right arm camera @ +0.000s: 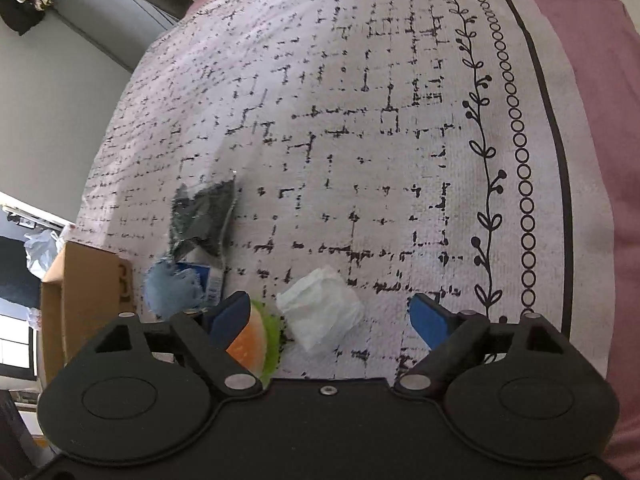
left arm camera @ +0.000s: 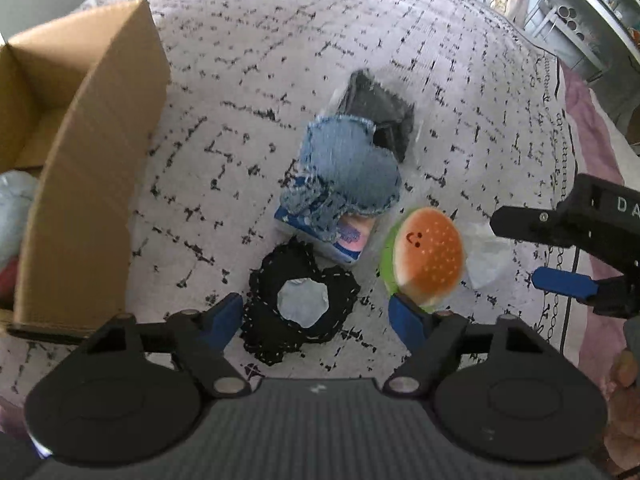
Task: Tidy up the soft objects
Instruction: 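Grasp the white tissue plush with the right gripper while the left grasps the black scrunchie, then carry the white plush and black scrunchie with both grippers over the box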
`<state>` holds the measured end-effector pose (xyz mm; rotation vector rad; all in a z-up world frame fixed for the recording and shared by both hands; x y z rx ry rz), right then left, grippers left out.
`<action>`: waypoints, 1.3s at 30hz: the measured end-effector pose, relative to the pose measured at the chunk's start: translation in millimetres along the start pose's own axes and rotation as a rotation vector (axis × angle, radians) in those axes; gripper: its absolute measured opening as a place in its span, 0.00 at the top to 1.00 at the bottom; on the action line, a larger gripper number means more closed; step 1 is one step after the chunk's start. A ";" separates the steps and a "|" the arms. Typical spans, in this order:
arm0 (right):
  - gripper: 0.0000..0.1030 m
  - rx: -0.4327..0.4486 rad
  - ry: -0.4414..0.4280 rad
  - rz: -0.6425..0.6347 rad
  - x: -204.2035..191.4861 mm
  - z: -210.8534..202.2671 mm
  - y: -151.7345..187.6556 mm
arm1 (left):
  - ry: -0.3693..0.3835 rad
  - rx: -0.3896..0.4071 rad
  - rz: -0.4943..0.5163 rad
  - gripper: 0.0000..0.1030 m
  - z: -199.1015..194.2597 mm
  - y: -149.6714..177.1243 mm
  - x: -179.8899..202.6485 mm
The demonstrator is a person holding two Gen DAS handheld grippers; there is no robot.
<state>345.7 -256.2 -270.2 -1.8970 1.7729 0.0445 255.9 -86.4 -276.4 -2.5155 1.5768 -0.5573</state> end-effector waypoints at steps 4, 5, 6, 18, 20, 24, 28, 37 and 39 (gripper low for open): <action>0.27 -0.029 -0.002 -0.028 -1.0 10.4 3.1 | -0.012 0.028 0.011 0.33 2.8 1.1 -0.6; 0.29 -0.031 0.002 -0.034 -1.1 11.5 3.3 | -0.019 0.035 0.019 0.40 2.8 1.1 -0.6; 0.33 -0.033 0.009 -0.042 -0.5 12.4 3.8 | -0.025 0.041 0.026 0.46 2.6 1.1 -0.8; 0.58 0.004 0.019 -0.076 -5.8 -10.1 7.1 | 0.036 0.088 0.020 0.60 -31.4 -6.8 6.7; 0.58 0.017 0.025 -0.087 -9.6 -18.0 6.8 | 0.046 0.097 0.023 0.60 -40.4 -8.3 8.4; 0.58 0.038 0.009 -0.104 -20.9 -31.6 6.3 | 0.069 0.118 0.033 0.60 -59.7 -12.3 10.9; 0.58 0.069 0.018 -0.132 -33.6 -46.0 3.5 | 0.086 0.125 0.044 0.60 -74.0 -15.2 10.5; 0.58 0.103 0.015 -0.133 -60.8 -64.5 -1.4 | 0.108 0.133 0.053 0.60 -97.3 -26.7 3.9; 0.58 0.110 0.006 -0.125 -67.1 -68.6 -3.4 | 0.112 0.142 0.051 0.60 -103.4 -32.2 0.8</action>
Point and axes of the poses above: each gripper's, at about its wrist camera, not at the fingertips, and z roughly the way its jaws point, x to its right, y to its underside, the point moved 10 cm from there along z, roughly the way its jaws point, and after that the axes turned 11 degrees about -z, right-handed, at the moved point
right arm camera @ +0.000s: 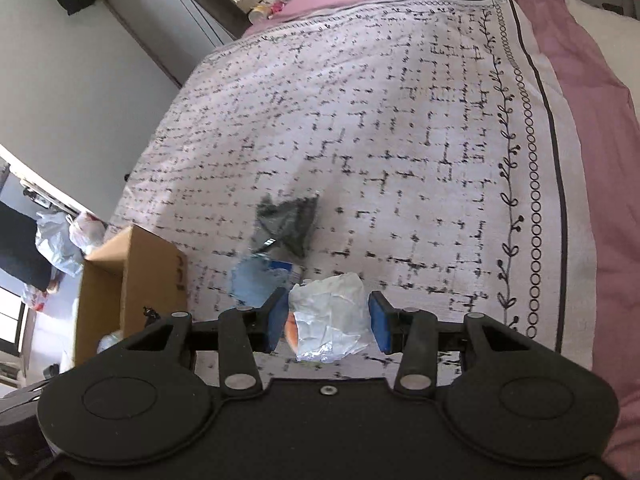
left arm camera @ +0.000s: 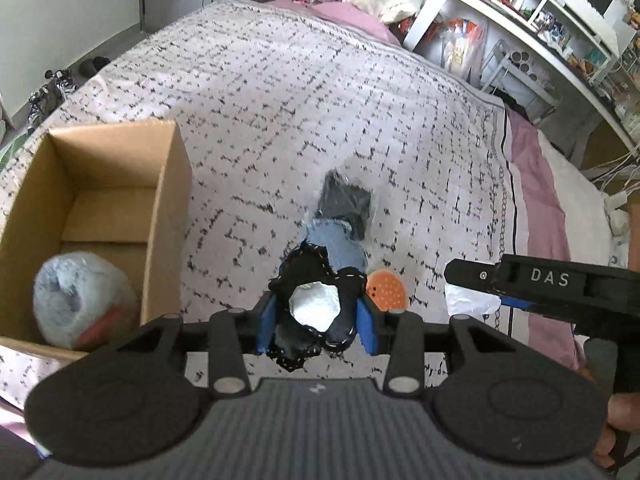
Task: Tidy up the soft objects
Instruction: 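Carry the white plush and black scrunchie with both grippers over the box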
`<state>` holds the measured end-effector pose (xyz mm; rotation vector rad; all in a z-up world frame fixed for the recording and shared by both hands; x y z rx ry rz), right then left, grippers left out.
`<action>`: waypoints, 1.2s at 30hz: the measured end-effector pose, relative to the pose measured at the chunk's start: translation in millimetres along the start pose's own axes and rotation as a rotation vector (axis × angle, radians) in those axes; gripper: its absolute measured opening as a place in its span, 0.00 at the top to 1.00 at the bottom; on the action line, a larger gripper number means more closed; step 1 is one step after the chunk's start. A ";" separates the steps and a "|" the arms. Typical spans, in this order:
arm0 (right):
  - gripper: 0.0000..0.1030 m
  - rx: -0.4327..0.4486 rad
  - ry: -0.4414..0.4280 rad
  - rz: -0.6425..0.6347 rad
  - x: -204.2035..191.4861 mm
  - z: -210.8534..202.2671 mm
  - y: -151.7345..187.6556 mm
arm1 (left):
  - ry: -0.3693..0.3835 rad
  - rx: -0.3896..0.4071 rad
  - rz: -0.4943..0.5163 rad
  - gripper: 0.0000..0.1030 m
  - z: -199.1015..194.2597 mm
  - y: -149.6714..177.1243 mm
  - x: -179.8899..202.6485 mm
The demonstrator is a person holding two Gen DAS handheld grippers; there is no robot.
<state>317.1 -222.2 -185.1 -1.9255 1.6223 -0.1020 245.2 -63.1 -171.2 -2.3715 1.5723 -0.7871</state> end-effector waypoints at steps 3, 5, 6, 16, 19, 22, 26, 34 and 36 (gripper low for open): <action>0.58 0.009 -0.008 0.005 -10.4 -4.5 -4.5 | 0.006 0.007 -0.008 0.60 -6.3 -8.6 -5.2; 0.58 0.015 -0.010 0.002 -17.8 -5.9 -7.4 | 0.007 0.014 -0.009 0.60 -10.0 -14.4 -9.2; 0.58 0.018 -0.012 0.001 -21.7 -6.1 -9.0 | 0.009 0.017 -0.011 0.60 -11.5 -17.3 -11.6; 0.58 0.058 -0.065 -0.038 -69.6 -7.5 -27.9 | 0.018 0.030 -0.046 0.60 -20.8 -40.2 -43.0; 0.58 0.054 -0.071 -0.044 -84.0 -3.2 -31.0 | 0.011 0.034 -0.055 0.60 -23.0 -48.0 -55.7; 0.58 0.049 -0.076 -0.054 -98.6 1.3 -32.8 | 0.009 0.033 -0.072 0.60 -24.9 -55.7 -69.9; 0.58 0.036 -0.084 -0.058 -117.1 9.3 -33.9 | 0.002 0.039 -0.093 0.60 -26.2 -65.2 -89.6; 0.58 0.002 -0.108 -0.088 -157.9 29.4 -33.2 | -0.025 0.037 -0.134 0.59 -23.5 -79.4 -131.9; 0.58 -0.008 -0.117 -0.096 -167.7 34.5 -32.7 | -0.031 0.032 -0.147 0.59 -21.5 -82.0 -143.3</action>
Point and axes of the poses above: each gripper's, at about its wrist camera, not at the fingertips, and z roughly the way its jaws point, x to its right, y to its underside, the point moved 10 cm from there along z, roughly the way its jaws point, and after that the axes turned 11 degrees about -z, right-handed, at the moved point
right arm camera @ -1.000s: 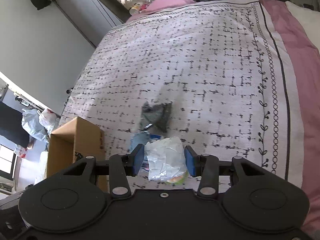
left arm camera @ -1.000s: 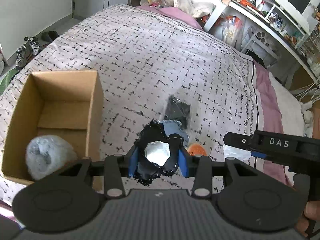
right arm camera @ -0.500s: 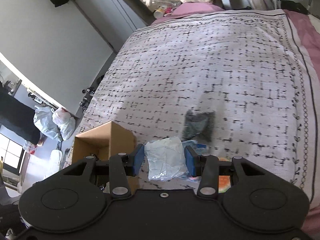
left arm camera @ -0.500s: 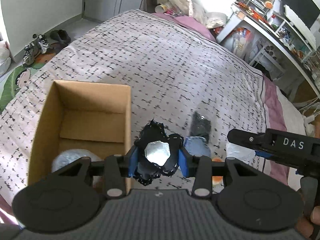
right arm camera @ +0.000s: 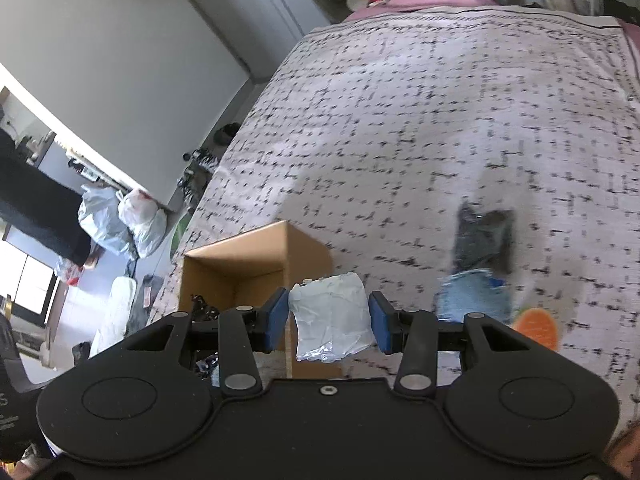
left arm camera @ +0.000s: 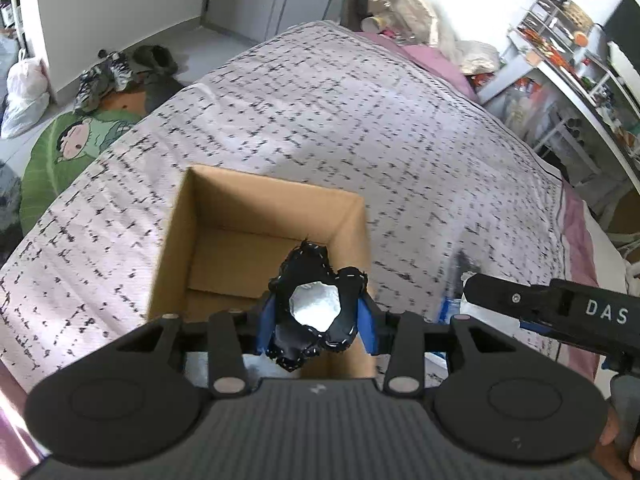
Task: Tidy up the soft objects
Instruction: 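Carry the white plush and black scrunchie with both grippers over the box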
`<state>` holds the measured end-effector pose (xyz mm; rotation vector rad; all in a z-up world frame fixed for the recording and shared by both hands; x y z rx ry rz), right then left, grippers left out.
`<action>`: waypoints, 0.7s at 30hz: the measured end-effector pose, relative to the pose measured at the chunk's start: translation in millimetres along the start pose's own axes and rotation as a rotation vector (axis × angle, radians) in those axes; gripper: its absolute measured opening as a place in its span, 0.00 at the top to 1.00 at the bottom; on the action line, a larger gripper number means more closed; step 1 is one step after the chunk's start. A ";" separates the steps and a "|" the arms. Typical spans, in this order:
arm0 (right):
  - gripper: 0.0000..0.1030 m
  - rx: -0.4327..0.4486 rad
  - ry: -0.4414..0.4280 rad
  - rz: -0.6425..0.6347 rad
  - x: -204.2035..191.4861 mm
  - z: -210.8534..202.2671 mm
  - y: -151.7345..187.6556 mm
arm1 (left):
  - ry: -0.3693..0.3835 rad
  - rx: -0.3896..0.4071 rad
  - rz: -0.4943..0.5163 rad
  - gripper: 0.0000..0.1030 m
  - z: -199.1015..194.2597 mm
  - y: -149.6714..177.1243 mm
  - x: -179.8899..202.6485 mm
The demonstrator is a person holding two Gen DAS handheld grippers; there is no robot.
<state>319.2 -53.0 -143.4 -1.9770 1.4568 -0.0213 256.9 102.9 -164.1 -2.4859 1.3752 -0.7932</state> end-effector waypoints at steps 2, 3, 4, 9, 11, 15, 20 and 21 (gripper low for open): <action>0.58 -0.009 -0.008 -0.008 -9.2 5.5 -0.3 | -0.008 -0.002 -0.012 0.59 1.7 -3.4 -9.4; 0.58 -0.013 -0.011 -0.012 -13.4 8.3 -0.6 | -0.009 -0.004 -0.019 0.59 2.4 -5.5 -13.4; 0.58 -0.019 -0.013 -0.016 -17.7 11.5 -0.8 | -0.010 -0.006 -0.026 0.59 2.8 -7.8 -17.3; 0.58 -0.041 -0.022 -0.027 -32.9 23.7 -1.3 | -0.024 -0.009 -0.046 0.59 6.0 -17.3 -34.7; 0.58 -0.048 -0.021 -0.032 -37.3 27.4 -0.8 | -0.026 -0.017 -0.055 0.58 8.6 -19.1 -40.4; 0.58 -0.059 -0.022 -0.041 -42.6 32.0 0.5 | -0.033 -0.020 -0.059 0.58 12.9 -19.8 -47.2; 0.58 -0.073 -0.017 -0.047 -45.7 35.7 3.1 | -0.063 -0.041 -0.094 0.51 18.4 -20.9 -57.2; 0.58 -0.076 -0.018 -0.048 -46.6 36.5 3.6 | -0.070 -0.044 -0.102 0.49 18.4 -21.6 -59.2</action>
Point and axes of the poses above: each gripper's, at about its wrist camera, not at the fingertips, and z roughly the way its jaws point, x to its right, y to its underside, the point moved 10 cm from there along z, roughly the way its jaws point, and after that the axes turned 11 degrees about -z, right-handed, at the moved point
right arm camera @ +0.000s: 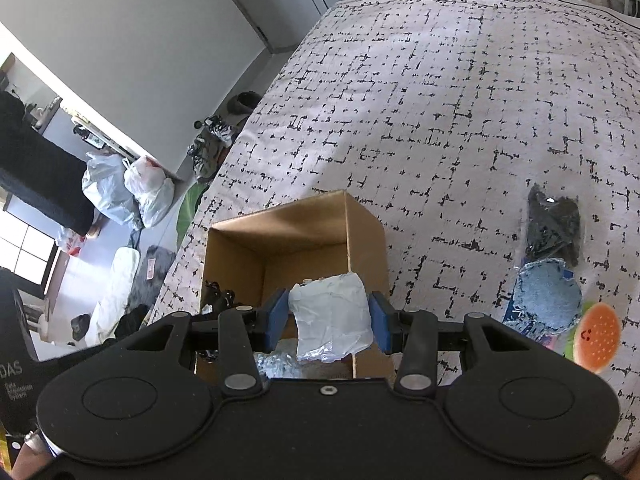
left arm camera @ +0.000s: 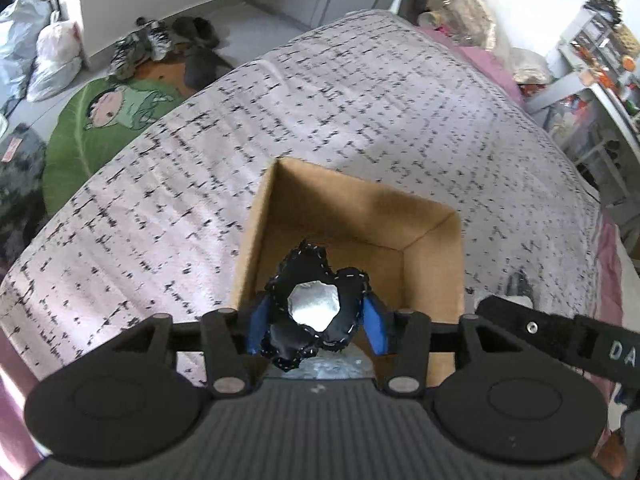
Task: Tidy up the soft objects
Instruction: 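Carry the white plush and black scrunchie with both grippers over the box, then open both grippers to drop the white plush and scrunchie into the box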
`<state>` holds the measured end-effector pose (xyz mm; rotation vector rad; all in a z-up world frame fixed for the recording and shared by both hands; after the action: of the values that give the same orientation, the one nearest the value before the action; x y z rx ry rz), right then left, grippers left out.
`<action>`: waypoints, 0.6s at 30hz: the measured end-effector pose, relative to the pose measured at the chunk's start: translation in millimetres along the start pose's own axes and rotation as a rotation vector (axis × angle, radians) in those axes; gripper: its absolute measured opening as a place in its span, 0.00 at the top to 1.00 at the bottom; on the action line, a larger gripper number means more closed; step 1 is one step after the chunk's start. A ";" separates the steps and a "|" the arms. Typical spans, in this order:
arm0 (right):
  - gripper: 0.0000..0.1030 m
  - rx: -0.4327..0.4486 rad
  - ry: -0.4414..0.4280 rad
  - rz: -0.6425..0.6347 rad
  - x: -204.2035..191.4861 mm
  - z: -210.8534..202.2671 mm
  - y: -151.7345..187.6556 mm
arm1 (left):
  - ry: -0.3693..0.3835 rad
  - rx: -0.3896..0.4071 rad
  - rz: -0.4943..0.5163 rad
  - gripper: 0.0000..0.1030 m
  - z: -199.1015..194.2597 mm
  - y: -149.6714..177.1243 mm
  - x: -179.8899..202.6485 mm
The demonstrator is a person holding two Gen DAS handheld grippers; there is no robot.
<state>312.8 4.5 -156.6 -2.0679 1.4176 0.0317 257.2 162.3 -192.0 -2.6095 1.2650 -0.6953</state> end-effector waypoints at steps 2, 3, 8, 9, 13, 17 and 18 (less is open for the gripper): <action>0.58 -0.005 -0.003 -0.002 -2.3 2.5 0.2 | 0.000 -0.004 -0.017 0.48 -1.4 -1.6 -3.3; 0.58 -0.007 -0.004 -0.001 -2.8 4.6 -0.6 | 0.002 -0.004 -0.022 0.47 -3.0 -2.5 -4.6; 0.58 -0.019 -0.014 0.008 -6.8 11.9 0.1 | -0.003 0.003 -0.033 0.42 -9.7 -5.5 -9.6; 0.58 -0.020 -0.015 0.011 -7.4 12.9 0.0 | -0.004 0.004 -0.033 0.42 -11.0 -5.6 -10.9; 0.57 -0.020 -0.019 0.021 -9.9 17.4 -2.7 | -0.010 0.005 -0.042 0.42 -16.2 -6.5 -15.3; 0.44 -0.009 -0.027 0.035 -12.2 16.9 -6.5 | -0.019 0.009 -0.047 0.42 -22.0 -7.3 -18.8; 0.38 -0.009 -0.024 0.036 -11.9 16.2 -6.9 | -0.019 0.011 -0.048 0.42 -23.3 -7.7 -19.2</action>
<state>318.8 24.1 -162.2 -2.0419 1.4427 0.0777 241.3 183.3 -175.4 -2.6398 1.1935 -0.6810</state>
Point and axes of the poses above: each gripper's, at about its wrist camera, not at the fingertips, and z roughly the way its jaws point, x to its right, y to its underside, the point moved 10 cm from there along z, roughly the way its jaws point, and after that the axes turned 11 degrees about -z, right-handed, at the moved point
